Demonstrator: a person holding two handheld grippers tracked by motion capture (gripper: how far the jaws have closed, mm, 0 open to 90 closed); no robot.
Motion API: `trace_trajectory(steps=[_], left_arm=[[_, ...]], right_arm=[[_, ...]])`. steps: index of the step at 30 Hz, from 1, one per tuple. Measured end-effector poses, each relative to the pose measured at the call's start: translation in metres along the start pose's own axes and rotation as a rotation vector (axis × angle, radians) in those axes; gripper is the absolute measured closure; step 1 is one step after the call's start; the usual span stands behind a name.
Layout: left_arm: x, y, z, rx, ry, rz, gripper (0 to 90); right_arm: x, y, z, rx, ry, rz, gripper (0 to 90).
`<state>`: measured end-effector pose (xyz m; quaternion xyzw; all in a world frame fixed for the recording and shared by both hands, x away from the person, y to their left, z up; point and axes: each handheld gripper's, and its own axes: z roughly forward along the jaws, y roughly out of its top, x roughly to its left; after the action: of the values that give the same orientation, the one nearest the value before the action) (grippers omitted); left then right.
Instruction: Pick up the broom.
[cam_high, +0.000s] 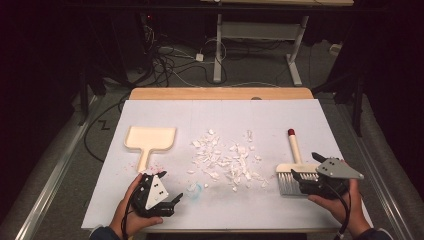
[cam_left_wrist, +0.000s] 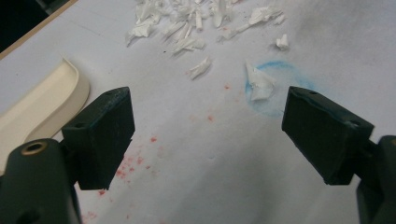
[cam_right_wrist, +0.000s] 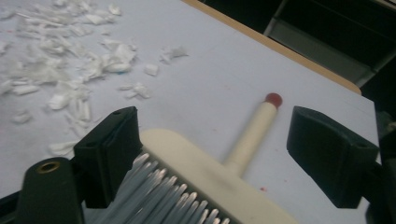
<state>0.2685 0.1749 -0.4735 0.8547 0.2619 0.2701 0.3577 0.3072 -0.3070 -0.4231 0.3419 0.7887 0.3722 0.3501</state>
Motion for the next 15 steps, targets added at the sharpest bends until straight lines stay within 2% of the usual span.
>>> trace_trajectory(steps=[2,3,5,6,7,8,9,12,13,14,15], left_arm=[[-0.001,0.0,0.0,-0.001,0.002,0.001,16.3],[-0.001,0.0,0.0,-0.001,0.002,0.001,16.3],[-0.002,0.001,-0.001,0.002,0.003,0.008,16.3],[-0.002,0.001,-0.001,0.004,0.003,0.01,16.3],[-0.002,0.001,0.0,0.005,0.004,0.01,16.3],[-0.002,0.001,0.0,0.005,0.004,0.008,16.3],[-0.002,0.001,0.0,0.005,0.004,0.007,16.4],[-0.002,0.0,0.001,0.01,0.0,0.009,16.4],[-0.002,0.0,0.001,0.01,0.0,0.009,16.4],[-0.002,0.0,0.001,0.011,0.0,0.01,16.4],[-0.002,0.0,0.001,0.013,0.0,0.011,16.4]], right_arm=[[-0.009,0.009,0.007,0.021,-0.008,0.026,23.3],[-0.009,0.009,0.007,0.021,-0.008,0.026,23.3],[-0.019,0.015,0.014,0.048,-0.018,0.06,22.8],[-0.03,0.019,0.024,0.096,-0.05,0.1,23.5],[-0.03,0.019,0.024,0.096,-0.05,0.1,23.5],[-0.04,0.022,0.035,0.134,-0.054,0.155,24.2],[-0.045,0.022,0.041,0.155,-0.068,0.175,25.1],[-0.051,0.022,0.061,0.236,-0.078,0.197,26.5],[-0.051,0.022,0.061,0.236,-0.078,0.197,26.5],[-0.052,0.018,0.076,0.296,-0.079,0.216,27.5],[-0.053,0.016,0.083,0.322,-0.061,0.235,29.4]])
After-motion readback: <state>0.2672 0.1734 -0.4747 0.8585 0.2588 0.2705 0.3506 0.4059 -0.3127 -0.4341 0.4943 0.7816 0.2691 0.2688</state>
